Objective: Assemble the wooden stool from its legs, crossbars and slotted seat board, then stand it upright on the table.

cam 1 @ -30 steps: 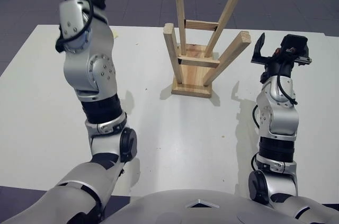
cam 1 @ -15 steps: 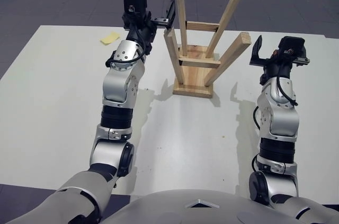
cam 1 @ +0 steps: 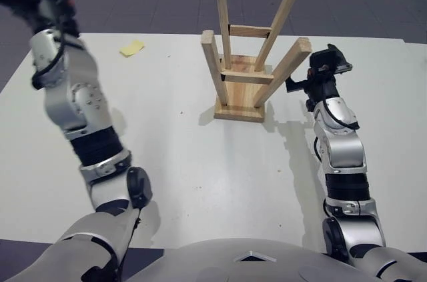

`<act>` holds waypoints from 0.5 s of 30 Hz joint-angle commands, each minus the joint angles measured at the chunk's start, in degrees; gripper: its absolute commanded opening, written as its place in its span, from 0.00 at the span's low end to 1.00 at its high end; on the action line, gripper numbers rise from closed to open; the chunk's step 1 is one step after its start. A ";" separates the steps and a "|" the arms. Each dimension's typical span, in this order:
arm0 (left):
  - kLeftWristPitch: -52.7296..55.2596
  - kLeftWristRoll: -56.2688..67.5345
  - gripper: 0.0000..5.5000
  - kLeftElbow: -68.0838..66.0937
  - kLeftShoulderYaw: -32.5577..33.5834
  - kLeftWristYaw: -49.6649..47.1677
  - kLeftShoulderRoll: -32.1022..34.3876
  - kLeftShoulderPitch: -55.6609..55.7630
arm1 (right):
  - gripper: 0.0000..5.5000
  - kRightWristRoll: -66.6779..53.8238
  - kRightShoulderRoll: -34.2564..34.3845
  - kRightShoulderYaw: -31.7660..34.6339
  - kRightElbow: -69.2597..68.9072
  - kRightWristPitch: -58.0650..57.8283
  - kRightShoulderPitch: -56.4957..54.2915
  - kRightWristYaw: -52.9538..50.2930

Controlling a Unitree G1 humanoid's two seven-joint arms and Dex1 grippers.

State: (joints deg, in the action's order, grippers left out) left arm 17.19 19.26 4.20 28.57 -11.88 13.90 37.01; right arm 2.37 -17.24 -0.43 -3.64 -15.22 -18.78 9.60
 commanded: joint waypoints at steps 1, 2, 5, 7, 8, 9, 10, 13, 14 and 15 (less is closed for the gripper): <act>5.14 -2.30 0.98 -1.00 -0.62 -1.27 1.42 -5.35 | 0.98 -10.69 -5.80 -4.38 -12.95 4.40 2.42 19.82; 5.32 -2.76 0.98 -1.73 -1.25 -1.26 1.19 -5.75 | 0.98 -14.26 -6.86 -2.34 -15.90 3.26 2.52 22.04; 6.14 -3.78 0.98 -3.42 -2.47 -1.26 0.54 -6.40 | 0.98 -23.98 -8.07 5.18 -20.63 -0.57 0.00 23.70; 7.14 -3.85 0.98 -3.83 -3.78 -0.71 0.11 -6.87 | 0.98 -35.70 -7.95 13.69 -21.73 -4.32 -5.01 20.69; 7.40 -3.94 0.98 -3.72 -4.34 -0.40 -0.12 -7.11 | 0.98 -41.35 -7.89 17.03 -22.07 -5.81 -7.15 19.11; 7.71 -3.70 0.98 -3.59 -4.68 -0.05 -0.46 -7.41 | 0.98 -45.24 -7.36 20.36 -21.11 -6.62 -9.79 15.78; 7.81 -3.67 0.98 -3.68 -5.00 0.10 -0.72 -7.65 | 0.98 -46.33 -6.67 22.96 -18.56 -7.72 -12.72 10.85; 7.91 -3.83 0.98 -4.44 -5.68 -0.09 -1.14 -7.30 | 0.98 -36.29 -6.26 23.92 -7.78 -8.72 -18.46 -3.30; 7.76 -4.24 0.98 -4.68 -6.48 -0.10 -1.36 -6.64 | 0.98 -30.45 -6.85 22.01 -3.61 -7.73 -18.87 -6.90; 7.66 -4.73 0.98 -4.89 -7.75 0.07 -1.73 -5.75 | 0.98 -25.27 -7.35 19.72 -0.05 -6.48 -18.80 -9.48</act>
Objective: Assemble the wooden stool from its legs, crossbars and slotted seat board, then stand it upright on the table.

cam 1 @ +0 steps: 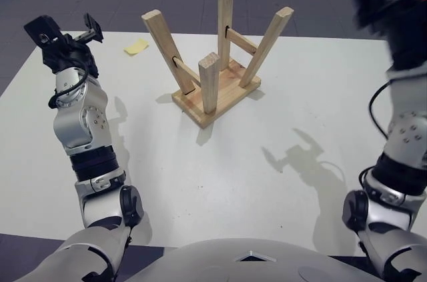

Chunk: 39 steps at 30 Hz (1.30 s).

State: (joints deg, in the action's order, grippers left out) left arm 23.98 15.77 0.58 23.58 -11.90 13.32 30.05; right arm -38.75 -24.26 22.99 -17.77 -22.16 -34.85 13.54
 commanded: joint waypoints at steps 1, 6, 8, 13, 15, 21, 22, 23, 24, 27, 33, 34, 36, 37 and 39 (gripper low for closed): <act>0.82 -1.61 0.98 -1.42 -3.90 0.27 -1.48 2.00 | 0.98 19.41 -0.52 -5.50 16.57 1.88 -2.56 -14.53; 4.75 -4.26 0.98 5.09 -10.35 -1.03 -4.17 1.69 | 0.98 39.92 1.45 -19.66 44.55 18.50 -8.55 -18.72; 5.39 -4.95 0.98 6.31 -12.38 -1.04 -5.40 1.03 | 0.98 41.93 3.63 -21.57 56.03 22.60 -12.69 -18.24; 5.70 -5.79 0.98 6.05 -14.29 -1.24 -7.04 0.47 | 0.98 45.84 6.74 -24.26 76.19 29.31 -21.14 -19.44; 4.69 -7.03 0.98 4.54 -15.19 -0.85 -6.99 1.31 | 0.98 47.47 7.44 -25.41 80.75 32.09 -23.25 -19.48; -1.90 -10.34 0.98 -10.17 -18.16 3.68 -6.15 5.53 | 0.98 49.60 7.16 -27.49 85.77 43.38 -25.43 -11.67; -2.90 -10.65 0.98 -12.16 -18.37 4.69 -5.89 5.91 | 0.98 49.33 7.04 -27.60 85.44 45.02 -25.27 -9.30; -3.69 -10.60 0.98 -13.88 -18.24 5.51 -5.79 6.25 | 0.98 48.84 6.92 -27.56 84.90 46.43 -25.00 -6.82; -4.35 -10.50 0.98 -15.35 -18.14 6.39 -5.59 6.50 | 0.98 48.41 6.79 -27.61 84.14 47.88 -24.62 -4.24; -6.11 -10.96 0.98 -18.47 -18.39 8.31 -4.72 6.83 | 0.98 47.25 6.62 -27.62 81.97 50.86 -23.44 1.82; -7.33 -11.44 0.98 -19.36 -18.15 10.68 -3.53 5.11 | 0.98 43.59 6.34 -27.88 73.09 53.23 -18.90 14.33; -7.49 -11.31 0.98 -19.17 -18.08 11.16 -3.37 4.59 | 0.98 43.49 6.29 -28.41 71.06 53.30 -17.69 15.74; -7.61 -10.87 0.98 -18.95 -17.94 12.15 -3.22 3.95 | 0.98 43.00 6.10 -29.29 67.22 53.15 -15.33 18.47; -7.60 -10.59 0.98 -18.77 -17.83 12.73 -3.20 3.68 | 0.98 42.63 5.96 -29.58 65.25 52.90 -14.20 19.61; -7.31 -10.03 0.98 -17.03 -18.25 14.96 -2.94 2.36 | 0.98 41.42 5.18 -30.42 58.76 51.64 -10.81 22.86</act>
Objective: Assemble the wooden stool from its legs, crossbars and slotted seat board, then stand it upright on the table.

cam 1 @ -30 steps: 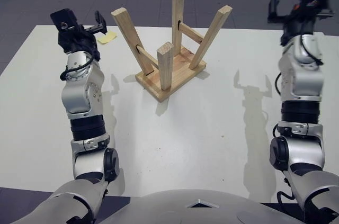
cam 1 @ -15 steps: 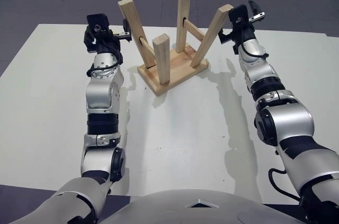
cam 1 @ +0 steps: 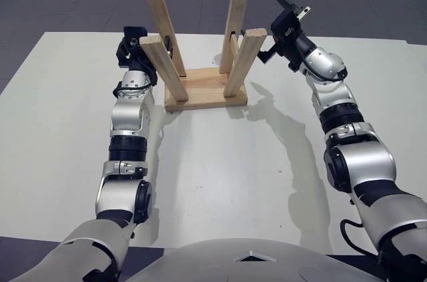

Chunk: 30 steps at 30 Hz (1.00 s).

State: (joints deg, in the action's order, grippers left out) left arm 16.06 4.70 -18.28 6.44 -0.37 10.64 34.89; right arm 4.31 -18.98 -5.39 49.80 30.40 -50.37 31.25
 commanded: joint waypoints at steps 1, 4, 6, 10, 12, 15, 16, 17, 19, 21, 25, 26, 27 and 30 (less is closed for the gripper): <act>1.04 1.27 0.98 3.07 -1.40 4.51 -0.17 -3.31 | 0.98 -1.99 -0.62 -2.37 -12.10 -1.79 6.30 6.38; 4.54 2.05 0.98 9.68 -2.67 6.70 -0.50 -7.04 | 0.98 -3.49 -2.68 -2.75 -21.48 -5.40 10.61 9.47; 7.22 2.02 0.98 15.28 -4.26 7.38 -0.66 -10.12 | 0.98 -4.44 -4.13 -2.35 -27.08 -8.22 13.00 10.54; 12.46 1.33 0.98 24.45 -6.78 7.36 -0.90 -14.53 | 0.98 -5.97 -6.62 -0.96 -37.82 -14.29 17.67 11.06; 14.73 1.24 0.98 28.14 -7.51 7.01 -1.13 -15.64 | 0.98 -6.58 -7.66 -0.26 -42.73 -16.93 19.97 10.78; 16.89 1.15 0.98 31.27 -7.71 6.50 -1.34 -16.00 | 0.98 -6.70 -8.53 0.81 -47.02 -19.53 22.13 9.73; 17.21 0.87 0.98 31.94 -7.78 6.34 -1.25 -15.90 | 0.98 -6.74 -8.65 1.30 -47.88 -20.16 22.57 9.16; 17.45 0.82 0.98 32.47 -7.64 6.13 -1.37 -15.73 | 0.98 -6.74 -8.61 1.91 -48.37 -20.52 22.80 8.38; 16.93 1.15 0.98 33.02 -5.93 4.40 -2.59 -15.07 | 0.98 -7.17 -8.00 4.18 -48.10 -20.87 22.30 5.62; 14.26 1.77 0.98 33.02 -3.51 2.40 -3.96 -14.05 | 0.98 -9.14 -7.76 7.20 -48.40 -22.10 21.39 3.41; 11.34 6.10 0.98 33.34 2.57 0.62 -6.46 -12.37 | 0.98 -15.36 -8.23 13.11 -51.35 -27.31 19.29 0.62; 11.23 9.03 0.98 33.13 5.51 1.41 -6.11 -11.19 | 0.98 -17.79 -8.62 14.77 -52.63 -29.62 18.44 0.20; 10.85 11.91 0.98 32.70 8.53 3.20 -4.35 -9.82 | 0.98 -21.73 -9.10 16.51 -54.68 -33.34 17.84 0.35; 12.89 23.98 0.98 31.23 16.30 16.47 5.38 -7.00 | 0.98 -39.04 -12.48 21.94 -62.10 -46.98 19.77 4.82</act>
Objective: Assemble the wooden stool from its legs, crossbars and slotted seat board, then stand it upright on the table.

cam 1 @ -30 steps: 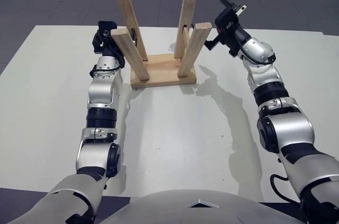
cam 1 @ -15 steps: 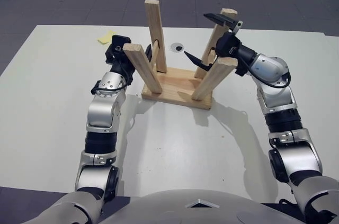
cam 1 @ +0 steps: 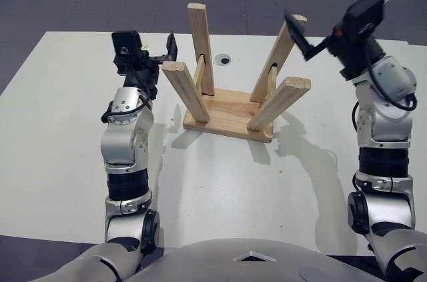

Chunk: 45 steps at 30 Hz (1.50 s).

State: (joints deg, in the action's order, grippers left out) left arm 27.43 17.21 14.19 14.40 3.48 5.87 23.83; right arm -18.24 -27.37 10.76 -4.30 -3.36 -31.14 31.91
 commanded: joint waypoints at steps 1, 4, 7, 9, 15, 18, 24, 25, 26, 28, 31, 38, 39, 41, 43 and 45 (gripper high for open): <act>2.08 15.77 0.98 -2.49 11.00 19.18 14.10 3.70 | 0.98 -22.51 -5.99 7.49 -9.97 -18.22 2.04 5.99; 6.89 26.02 0.98 -7.25 17.11 34.51 24.81 2.21 | 0.98 -33.31 -10.63 11.55 -12.86 -27.16 4.18 8.90; 12.29 33.19 0.98 -10.38 20.07 46.26 32.81 0.14 | 0.98 -41.99 -14.83 13.43 -14.28 -34.05 5.24 12.79; 15.46 37.29 0.98 -10.89 20.65 51.04 35.34 -0.39 | 0.98 -42.42 -16.71 12.36 -14.76 -35.96 6.69 15.48; 18.21 36.87 0.98 -7.51 9.80 56.41 36.58 -1.79 | 0.98 -38.42 -19.04 7.31 -11.46 -37.16 9.63 21.07; 17.44 34.49 0.98 -7.58 4.30 55.89 34.99 -1.29 | 0.98 -36.44 -18.92 5.96 -9.91 -36.62 10.53 22.80; 16.70 32.93 0.98 -9.34 -0.23 56.45 33.32 -0.78 | 0.98 -34.08 -19.34 4.23 -11.37 -36.23 14.44 26.58; 16.85 33.06 0.98 -9.35 -0.39 56.38 33.14 -1.00 | 0.98 -33.85 -19.38 3.97 -11.95 -36.11 14.95 27.01; 16.99 33.23 0.98 -9.20 -0.52 56.31 32.99 -1.39 | 0.98 -33.52 -19.24 3.67 -12.24 -35.98 15.17 27.15; 17.08 33.54 0.98 -9.04 -0.59 55.93 32.58 -1.90 | 0.98 -33.12 -18.76 3.41 -12.17 -35.98 15.25 26.87; 17.26 33.99 0.93 -9.25 -0.39 55.55 31.98 -2.12 | 0.94 -32.73 -18.65 3.36 -12.64 -36.06 16.00 27.09; 17.59 33.62 0.71 -9.27 -1.20 54.75 30.39 -2.68 | 0.75 -31.65 -18.30 2.07 -12.88 -36.00 16.08 27.16; 17.69 33.64 0.67 -9.14 -1.45 54.62 30.17 -2.66 | 0.71 -31.23 -18.17 1.53 -12.93 -35.78 16.18 27.20; 17.94 33.61 0.60 -9.10 -2.12 54.39 29.77 -2.49 | 0.65 -30.71 -17.85 0.69 -12.98 -35.61 16.16 27.09; 18.05 33.48 0.55 -9.19 -2.63 54.05 29.43 -2.33 | 0.61 -30.23 -17.64 0.17 -12.85 -35.48 15.87 27.10; 18.38 33.62 0.48 -8.98 -2.84 53.74 29.10 -2.26 | 0.53 -29.36 -17.61 -0.26 -12.26 -35.21 15.57 27.04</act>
State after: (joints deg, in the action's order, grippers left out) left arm 45.17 50.96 5.17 12.04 57.90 35.17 21.47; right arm -48.63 -45.00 10.94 -16.82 -39.18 -15.17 58.87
